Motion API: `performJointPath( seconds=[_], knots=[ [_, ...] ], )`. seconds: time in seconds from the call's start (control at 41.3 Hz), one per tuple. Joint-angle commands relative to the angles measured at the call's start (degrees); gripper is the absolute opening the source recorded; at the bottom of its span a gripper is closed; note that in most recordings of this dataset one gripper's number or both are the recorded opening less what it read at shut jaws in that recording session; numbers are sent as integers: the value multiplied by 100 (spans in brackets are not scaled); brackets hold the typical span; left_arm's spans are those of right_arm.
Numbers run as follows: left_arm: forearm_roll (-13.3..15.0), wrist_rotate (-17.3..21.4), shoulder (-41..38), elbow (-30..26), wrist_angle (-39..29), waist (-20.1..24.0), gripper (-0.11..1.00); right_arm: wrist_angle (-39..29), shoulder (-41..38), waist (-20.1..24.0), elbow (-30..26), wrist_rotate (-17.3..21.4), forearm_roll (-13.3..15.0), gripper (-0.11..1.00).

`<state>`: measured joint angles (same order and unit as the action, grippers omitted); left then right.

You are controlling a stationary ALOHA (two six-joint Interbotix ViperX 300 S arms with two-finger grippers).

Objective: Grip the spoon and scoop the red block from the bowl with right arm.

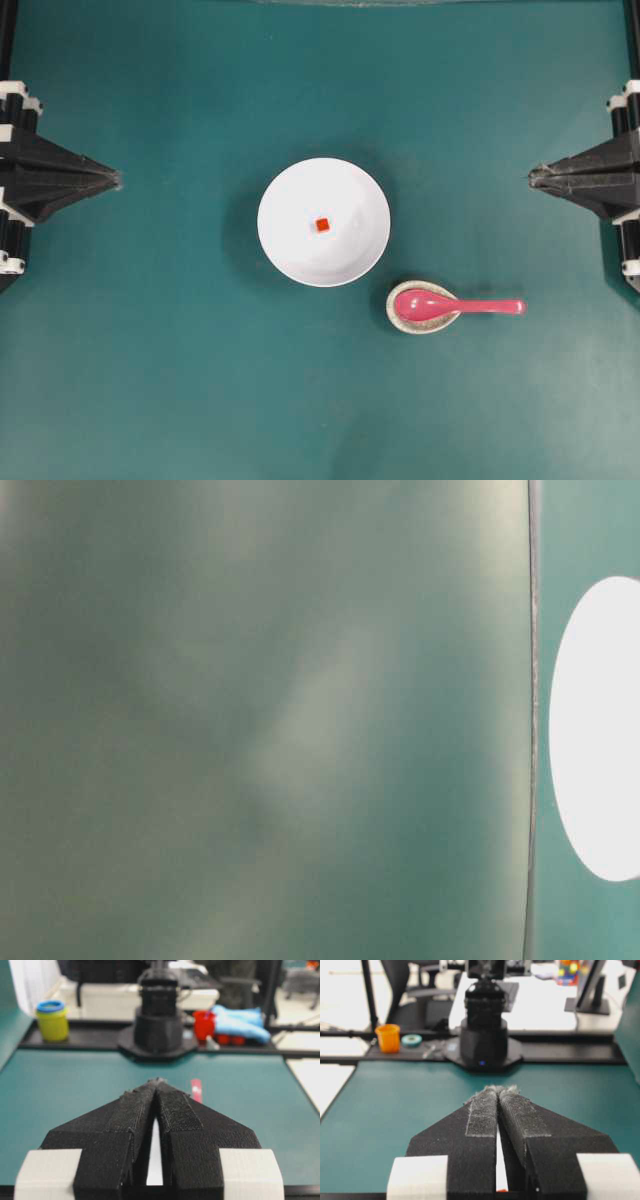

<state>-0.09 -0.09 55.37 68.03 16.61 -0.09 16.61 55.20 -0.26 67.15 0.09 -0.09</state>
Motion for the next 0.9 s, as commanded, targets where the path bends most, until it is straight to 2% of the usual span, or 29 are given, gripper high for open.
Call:
performJointPath(
  seconds=[0.0, 0.024, 0.048, 0.097, 0.169, 0.411, 0.871],
  knots=[
    [-26, 18, -35, -185, -633, -88, 0, -18, -114, 9, -97, 105, -35, 0],
    [-26, 35, -18, -272, -1257, -149, 0, -325, -229, 9, -193, 123, -53, 0],
    [-26, 35, -9, -308, -1415, -176, 4, -413, -246, 9, -220, 123, -53, 0],
    [-26, 35, 9, -360, -1608, -185, -1, -615, -308, 9, -290, 123, -53, 0],
    [-26, 9, 53, -404, -1846, -176, -1, -773, -369, 9, -360, 105, -53, 0],
    [-26, -44, 88, -413, -2118, -176, -1, -835, -413, 9, -475, 123, -62, 0],
    [-26, -62, 88, -413, -2145, -185, -1, -888, -422, 9, -624, 132, -299, 0]
  ],
)
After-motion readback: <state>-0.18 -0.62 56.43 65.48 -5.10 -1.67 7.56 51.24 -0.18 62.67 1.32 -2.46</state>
